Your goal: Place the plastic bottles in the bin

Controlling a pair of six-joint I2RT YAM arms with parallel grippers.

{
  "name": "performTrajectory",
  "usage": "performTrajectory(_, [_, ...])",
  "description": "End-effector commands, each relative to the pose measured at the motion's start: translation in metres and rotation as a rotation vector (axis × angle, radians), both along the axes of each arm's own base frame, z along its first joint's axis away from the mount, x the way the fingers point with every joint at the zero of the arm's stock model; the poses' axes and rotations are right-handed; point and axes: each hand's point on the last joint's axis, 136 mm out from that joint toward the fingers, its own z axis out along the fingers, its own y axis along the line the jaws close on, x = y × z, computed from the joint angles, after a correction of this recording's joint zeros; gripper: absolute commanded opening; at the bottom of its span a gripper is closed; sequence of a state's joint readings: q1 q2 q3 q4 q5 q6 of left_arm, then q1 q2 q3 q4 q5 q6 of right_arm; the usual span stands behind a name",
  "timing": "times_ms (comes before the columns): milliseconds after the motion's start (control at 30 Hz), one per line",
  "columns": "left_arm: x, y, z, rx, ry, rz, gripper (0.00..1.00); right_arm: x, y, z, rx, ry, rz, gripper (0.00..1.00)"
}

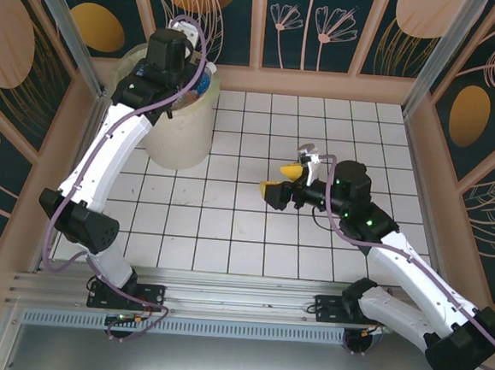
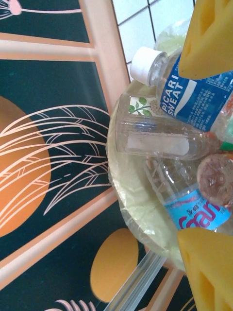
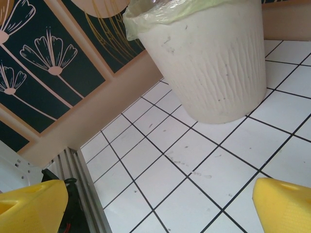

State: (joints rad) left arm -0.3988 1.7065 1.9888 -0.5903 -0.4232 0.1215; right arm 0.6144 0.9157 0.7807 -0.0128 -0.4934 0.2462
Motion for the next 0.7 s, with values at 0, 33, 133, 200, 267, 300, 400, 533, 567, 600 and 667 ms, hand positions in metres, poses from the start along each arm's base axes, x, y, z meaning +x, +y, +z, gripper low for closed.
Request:
performTrajectory(0, [-0.003,-0.005,-0.002,-0.055,0.024,-0.028,0.75,0.006,0.000,0.010,0.035,-0.024,-0.018,0.98])
performTrajectory(33, [0.002,-0.006,-0.010,-0.055,0.041,-0.028,0.75,0.005,0.000,0.009,0.035,-0.024,-0.018,0.98])
performTrajectory(133, [0.013,-0.009,-0.035,-0.052,0.090,-0.026,0.73,0.005,-0.002,0.009,0.029,-0.023,-0.024,0.98])
performTrajectory(200, [0.014,-0.012,-0.041,-0.061,0.101,-0.033,0.73,0.003,-0.004,0.009,0.026,-0.024,-0.026,0.98])
performTrajectory(267, [0.015,-0.014,-0.047,-0.064,0.114,-0.042,0.74,0.003,-0.005,0.008,0.022,-0.026,-0.031,0.98])
performTrajectory(300, [0.016,-0.014,-0.052,-0.059,0.123,-0.040,0.74,0.003,-0.006,0.006,0.019,-0.022,-0.034,0.98])
performTrajectory(400, [0.019,-0.008,-0.069,-0.023,0.155,-0.006,0.74,0.002,-0.006,0.006,0.021,-0.021,-0.033,0.98])
performTrajectory(533, [0.019,0.001,-0.081,-0.006,0.179,0.023,0.70,0.003,-0.006,0.004,0.019,-0.018,-0.033,0.98])
performTrajectory(567, [0.017,0.003,-0.083,-0.004,0.183,0.026,0.68,0.002,-0.006,0.004,0.017,-0.017,-0.034,0.98])
performTrajectory(600, [0.016,0.006,-0.084,-0.002,0.186,0.032,0.67,0.002,-0.006,0.004,0.017,-0.019,-0.033,0.98])
performTrajectory(667, [0.013,0.012,-0.086,-0.001,0.189,0.041,0.64,0.003,-0.006,0.004,0.018,-0.020,-0.035,0.98])
